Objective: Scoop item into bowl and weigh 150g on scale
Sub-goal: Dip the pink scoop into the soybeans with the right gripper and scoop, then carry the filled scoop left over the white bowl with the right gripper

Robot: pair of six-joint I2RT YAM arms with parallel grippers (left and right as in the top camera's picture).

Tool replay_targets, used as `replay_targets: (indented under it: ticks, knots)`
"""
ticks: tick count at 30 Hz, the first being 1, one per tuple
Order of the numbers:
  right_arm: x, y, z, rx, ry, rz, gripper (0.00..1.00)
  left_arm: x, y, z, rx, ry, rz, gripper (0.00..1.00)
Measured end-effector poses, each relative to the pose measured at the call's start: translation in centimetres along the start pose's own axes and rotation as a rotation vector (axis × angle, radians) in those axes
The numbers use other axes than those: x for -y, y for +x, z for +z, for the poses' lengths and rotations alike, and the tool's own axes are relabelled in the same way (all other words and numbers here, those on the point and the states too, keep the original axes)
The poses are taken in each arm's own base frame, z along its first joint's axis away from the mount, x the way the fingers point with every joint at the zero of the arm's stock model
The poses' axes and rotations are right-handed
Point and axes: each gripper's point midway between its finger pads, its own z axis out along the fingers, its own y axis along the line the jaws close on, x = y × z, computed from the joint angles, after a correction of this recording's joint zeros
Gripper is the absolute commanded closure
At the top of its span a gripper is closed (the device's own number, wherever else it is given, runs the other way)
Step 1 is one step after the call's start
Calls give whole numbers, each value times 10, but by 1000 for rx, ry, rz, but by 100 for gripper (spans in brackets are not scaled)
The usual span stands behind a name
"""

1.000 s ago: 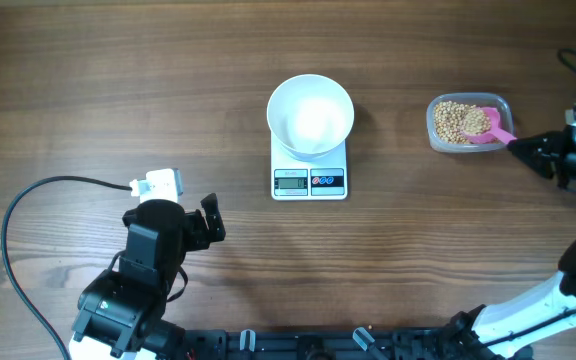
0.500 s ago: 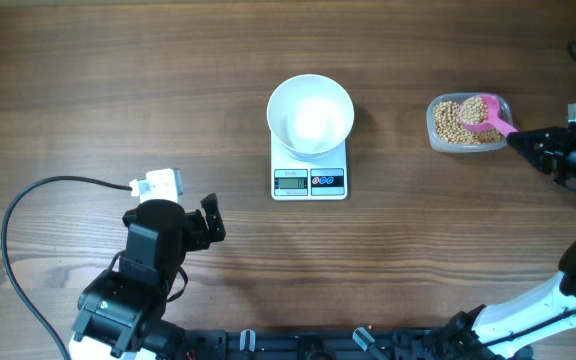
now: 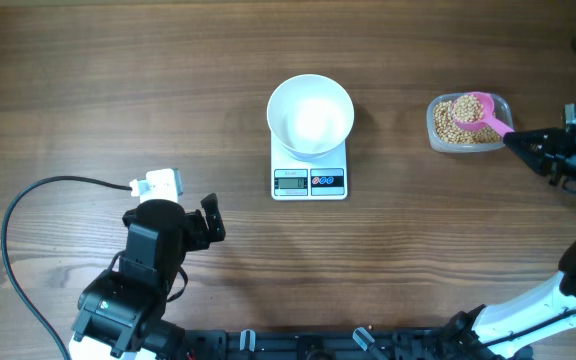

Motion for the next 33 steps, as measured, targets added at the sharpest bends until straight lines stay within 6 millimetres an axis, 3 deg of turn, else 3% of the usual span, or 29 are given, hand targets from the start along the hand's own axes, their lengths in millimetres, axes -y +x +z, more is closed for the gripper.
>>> replay_targets:
  ticks: [8, 16, 22, 29, 33]
  knots:
    - [-17, 13, 6, -39, -59, 14, 96, 0, 0, 0, 0, 0, 0, 0]
    - [-56, 38, 50, -171, -158, -37, 96, 0, 0, 0, 0, 0, 0, 0]
    - [-79, 47, 72, -214, -234, -62, 95, 0, 0, 0, 0, 0, 0, 0]
    - [-96, 66, 105, -304, -266, -109, 95, 0, 0, 0, -1, 0, 0, 0]
    - [-105, 79, 133, -381, -270, -119, 95, 0, 0, 0, -1, 0, 1, 0]
